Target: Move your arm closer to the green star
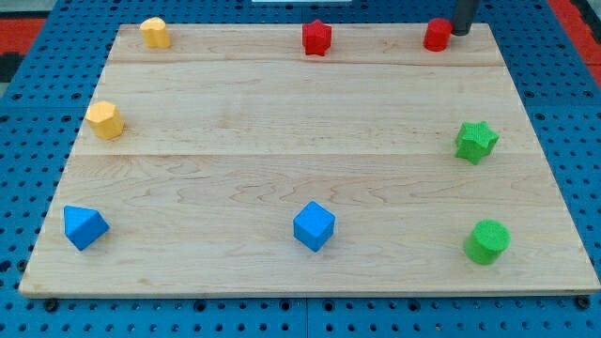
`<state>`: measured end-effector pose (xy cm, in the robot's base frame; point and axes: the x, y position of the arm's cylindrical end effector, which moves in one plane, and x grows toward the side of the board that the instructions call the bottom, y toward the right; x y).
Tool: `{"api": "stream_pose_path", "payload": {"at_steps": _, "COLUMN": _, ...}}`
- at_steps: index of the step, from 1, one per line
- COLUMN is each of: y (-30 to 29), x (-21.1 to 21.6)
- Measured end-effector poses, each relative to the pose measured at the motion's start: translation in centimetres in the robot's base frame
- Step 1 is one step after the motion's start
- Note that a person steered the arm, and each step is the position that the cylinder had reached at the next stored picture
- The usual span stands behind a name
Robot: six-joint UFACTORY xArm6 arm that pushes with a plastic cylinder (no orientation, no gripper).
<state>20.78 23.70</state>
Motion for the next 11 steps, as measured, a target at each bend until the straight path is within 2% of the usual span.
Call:
{"api": "stream_pose_path", "payload": {"at_steps": 2, "y": 0.2, "x": 0.0}}
{"api": "stream_pose_path", "payload": {"at_steps": 3, "y": 0.5, "x": 1.3}}
{"api": "stream_pose_path", "payload": {"at_steps": 5, "y": 2.2, "x": 6.5}}
{"api": "stream_pose_path", "payload": {"at_steps": 7, "y": 4.9, "x": 16.3}}
{"api": "stream_pose_path", "payload": {"at_steps": 9, "y": 1.9, "x": 22.1}}
{"api": "stream_pose_path", "payload": {"at_steps": 10, "y": -1.5, "x": 19.4}}
{"api": "stream_pose_path", "payload": {"at_steps": 11, "y": -13.0, "x": 15.8}}
